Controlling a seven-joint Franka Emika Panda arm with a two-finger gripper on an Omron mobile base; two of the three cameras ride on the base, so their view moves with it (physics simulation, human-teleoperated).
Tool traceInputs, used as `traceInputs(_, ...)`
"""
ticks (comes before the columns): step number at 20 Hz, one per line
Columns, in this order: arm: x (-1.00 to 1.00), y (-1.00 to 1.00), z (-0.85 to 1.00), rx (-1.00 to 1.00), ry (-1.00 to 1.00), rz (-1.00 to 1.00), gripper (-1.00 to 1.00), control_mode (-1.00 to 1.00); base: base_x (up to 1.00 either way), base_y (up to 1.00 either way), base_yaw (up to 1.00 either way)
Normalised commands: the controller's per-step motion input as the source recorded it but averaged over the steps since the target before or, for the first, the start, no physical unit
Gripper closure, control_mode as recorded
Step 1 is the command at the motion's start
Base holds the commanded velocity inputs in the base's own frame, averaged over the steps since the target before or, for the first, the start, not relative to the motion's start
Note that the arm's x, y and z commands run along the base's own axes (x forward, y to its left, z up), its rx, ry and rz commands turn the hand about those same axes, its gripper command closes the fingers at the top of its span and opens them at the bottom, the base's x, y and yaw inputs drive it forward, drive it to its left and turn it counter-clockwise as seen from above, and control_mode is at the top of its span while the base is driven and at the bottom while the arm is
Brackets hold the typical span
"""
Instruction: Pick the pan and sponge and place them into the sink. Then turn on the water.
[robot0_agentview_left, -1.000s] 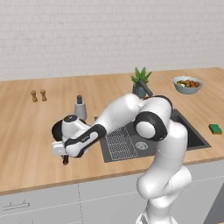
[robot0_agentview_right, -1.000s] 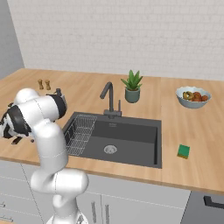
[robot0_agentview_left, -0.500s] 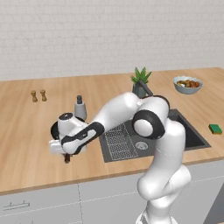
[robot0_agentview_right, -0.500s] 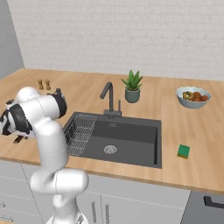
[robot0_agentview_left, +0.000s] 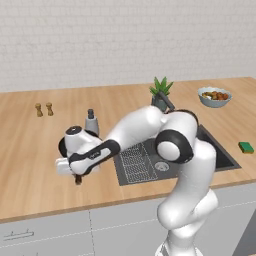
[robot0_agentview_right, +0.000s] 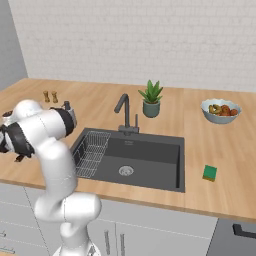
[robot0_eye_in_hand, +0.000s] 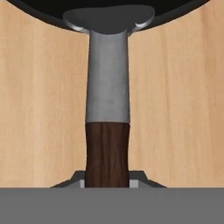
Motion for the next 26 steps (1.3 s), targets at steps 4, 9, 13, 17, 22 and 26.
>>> traceInputs(4, -0.68, -0.50, 0.96, 0.00, -0.08, 0.00, 1.00, -1.00, 0.00, 0.00, 0.00)
traceInputs(9, -0.64, -0.88, 0.88, 0.02, 0.00, -0.05, 1.00, -1.00, 0.00, 0.00, 0.00)
traceInputs(13, -0.54, -1.00, 0.71, 0.01, 0.01, -0.07, 1.00, -1.00, 0.00, 0.00, 0.00)
traceInputs(17, -0.61, -1.00, 0.51, 0.00, 0.02, -0.05, 1.00, -1.00, 0.00, 0.00, 0.00)
traceInputs(22, -0.59, -1.00, 0.41, 0.00, 0.05, -0.05, 1.00, -1.00, 0.00, 0.00, 0.00)
traceInputs(26, -0.45, -0.95, 0.22, 0.00, 0.07, -0.05, 1.00, -1.00, 0.00, 0.00, 0.00)
